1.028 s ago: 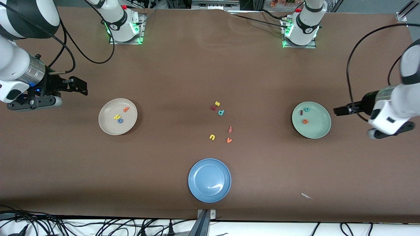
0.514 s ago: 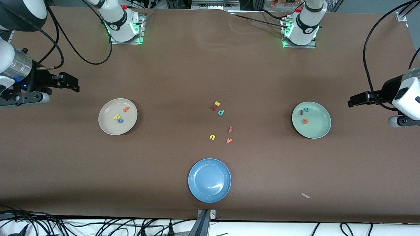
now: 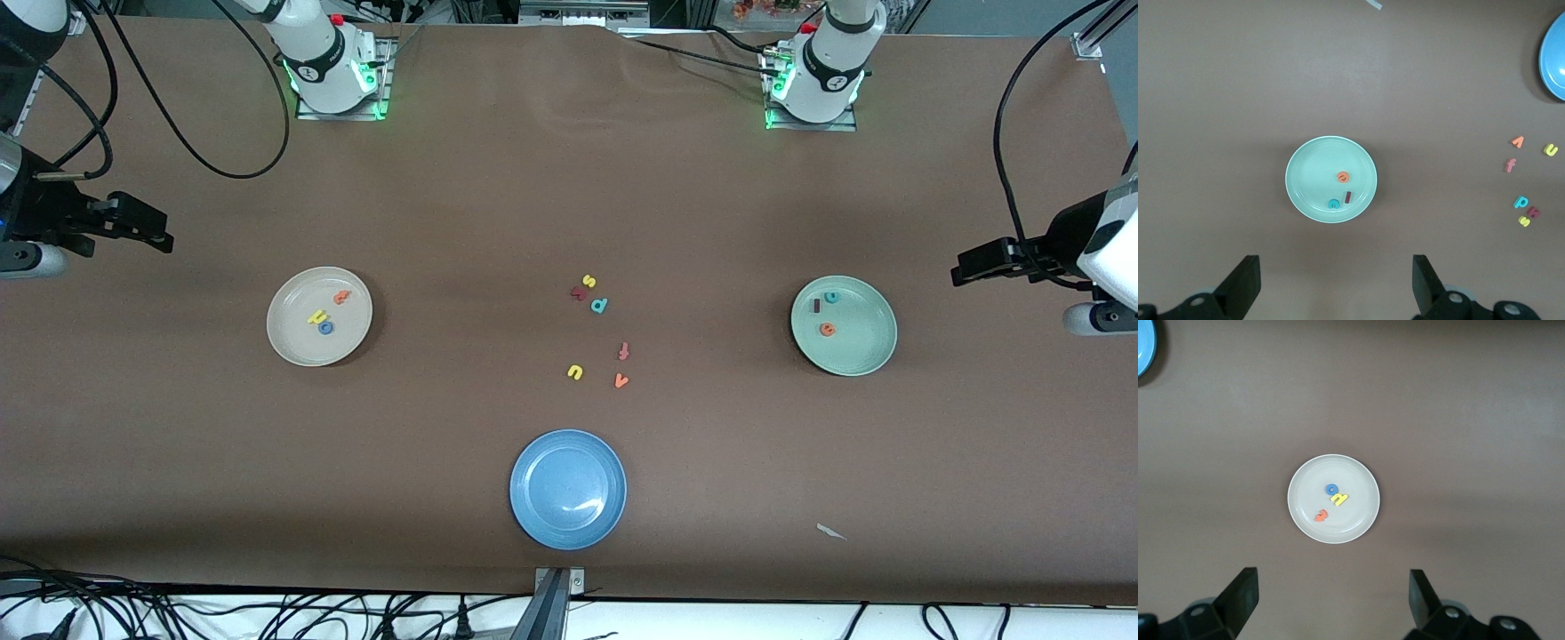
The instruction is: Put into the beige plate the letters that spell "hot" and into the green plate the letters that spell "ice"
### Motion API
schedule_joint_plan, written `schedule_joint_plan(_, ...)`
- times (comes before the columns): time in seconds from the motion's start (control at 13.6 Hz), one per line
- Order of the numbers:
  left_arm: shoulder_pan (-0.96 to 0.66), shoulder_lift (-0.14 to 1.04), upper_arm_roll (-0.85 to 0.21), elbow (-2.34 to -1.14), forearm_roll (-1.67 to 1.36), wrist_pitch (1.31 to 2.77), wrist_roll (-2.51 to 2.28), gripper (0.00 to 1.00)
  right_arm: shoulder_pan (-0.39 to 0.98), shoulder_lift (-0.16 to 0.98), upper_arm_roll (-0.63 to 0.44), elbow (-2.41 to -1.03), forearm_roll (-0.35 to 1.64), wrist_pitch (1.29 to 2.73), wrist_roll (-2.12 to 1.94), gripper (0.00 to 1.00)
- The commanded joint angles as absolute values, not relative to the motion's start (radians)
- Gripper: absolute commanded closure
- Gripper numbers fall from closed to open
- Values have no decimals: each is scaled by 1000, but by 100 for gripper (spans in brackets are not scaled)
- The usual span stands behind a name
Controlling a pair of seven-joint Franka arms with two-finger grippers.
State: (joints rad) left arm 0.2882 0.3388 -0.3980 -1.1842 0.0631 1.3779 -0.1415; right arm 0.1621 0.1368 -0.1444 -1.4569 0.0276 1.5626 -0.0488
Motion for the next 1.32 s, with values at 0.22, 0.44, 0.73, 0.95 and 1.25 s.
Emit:
schedule_joint_plan(0.22,28,261,-8,-1175,-125,1365,-78,3,166,149,-144,-1430,12,1539,-51,0)
schedule_joint_plan(0.44,15,249,-27,-1207,-71,1370,-75,3,156,152,-147,-1430,15,1540,-52,0)
schedule_joint_plan(0.73,43,221,-67,-1244,-60,1391,-54,4,156,152,-147,-1430,15,1543,-49,0)
schedule_joint_plan(0.95,52,230,-67,-1243,-60,1408,-38,1,156,153,-147,-1430,14,1546,-51,0)
schedule_joint_plan(1.25,51,230,-68,-1243,-60,1404,-38,0,156,153,-147,-1430,17,1549,-49,0)
